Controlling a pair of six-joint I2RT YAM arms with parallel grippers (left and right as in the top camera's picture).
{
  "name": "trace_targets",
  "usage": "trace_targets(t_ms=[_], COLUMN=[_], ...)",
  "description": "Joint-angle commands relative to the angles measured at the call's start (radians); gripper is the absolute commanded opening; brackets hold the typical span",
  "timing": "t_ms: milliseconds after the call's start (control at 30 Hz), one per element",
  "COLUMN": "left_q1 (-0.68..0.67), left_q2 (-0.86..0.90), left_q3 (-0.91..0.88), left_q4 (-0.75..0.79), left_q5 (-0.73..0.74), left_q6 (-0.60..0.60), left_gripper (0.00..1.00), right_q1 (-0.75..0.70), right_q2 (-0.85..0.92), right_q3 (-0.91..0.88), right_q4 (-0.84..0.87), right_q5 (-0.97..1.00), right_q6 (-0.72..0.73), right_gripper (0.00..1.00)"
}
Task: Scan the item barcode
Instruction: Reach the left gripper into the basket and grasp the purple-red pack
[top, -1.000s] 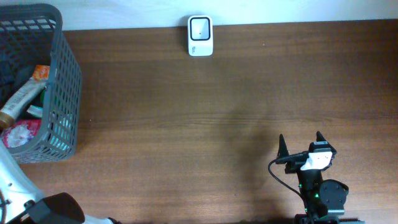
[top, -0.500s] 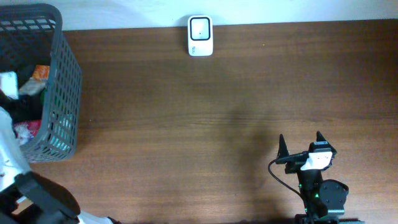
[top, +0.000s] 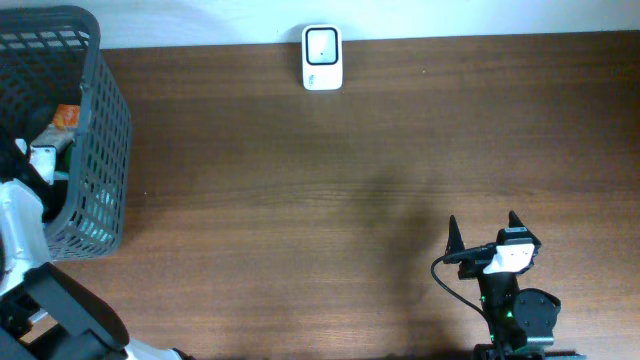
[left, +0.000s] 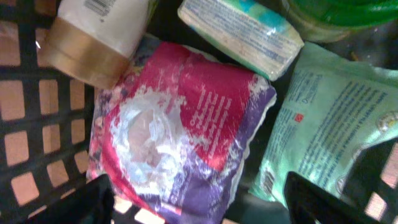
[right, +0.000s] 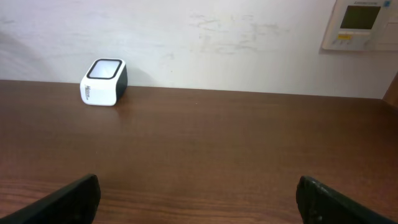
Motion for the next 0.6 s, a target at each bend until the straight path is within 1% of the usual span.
trace_targets(t_ms=[0,133,167,200,233,300,333,400,433,500,533,567], left_q1=[0.009,0.051,0.066,0.084,0.1,0.117,0.117,0.116,0.116,0.116,0.116,0.116], left_q2=[0.0,0.0,0.0,0.0,0.0,0.0,0.0,0.001,0.003,0.016,0.023,0.034], left_q3=[-0.046,-0.107,-0.113,-0.117,-0.117,-0.117,-0.118,-0.119,-0.122,-0.125,-0.125,-0.125], left_q4=[0.039,0.106,0.106,0.106,0.103,0.103,0.108,0.115,0.119,0.127,0.131,0.14], left_q5=[-0.01,-0.006,0.01,0.063,0.135,0.254,0.27,0.232,0.188,0.111,0.094,0.085], left_q6=[0.039,0.038,0.038,0.038,0.038,0.038,0.039,0.039,0.039,0.039,0.039,0.039], left_gripper=[0.84,0.84,0.86,0.98,0.99,0.99,0.99,0.99,1.0,0.92,0.84,0.84], right_q1=[-0.006,-0.006,-0.006,-0.006,-0.006,-0.006,-0.006,-0.006,-0.006,-0.006,-0.006,-0.006], right_q2=[-0.006,-0.006,-0.006,-0.006,-0.006,-0.006,-0.006,-0.006,-0.006,-0.006,-0.006,-0.006], right_q3=[-0.008,-0.008,-0.008,-0.008,-0.008,-0.008,-0.008,-0.008,-0.008,-0.008,-0.008,-0.008], right_q4=[-0.002,-0.002,-0.002,-0.002,-0.002,-0.002,-0.002,-0.002,-0.002,-0.002,-0.002,-0.002], right_q5=[0.002,0.002,0.002,0.002,0.002,0.002,0.002,0.002,0.002,0.002,0.002,0.002], right_q6=[-0.003,-0.003,-0.003,-0.003,-0.003,-0.003,-0.003,-0.003,-0.003,-0.003,-0.003,-0.003], right_gripper=[0.99,0.99,0.99,0.99,0.99,0.99,0.99,0.99,0.99,0.99,0.99,0.99])
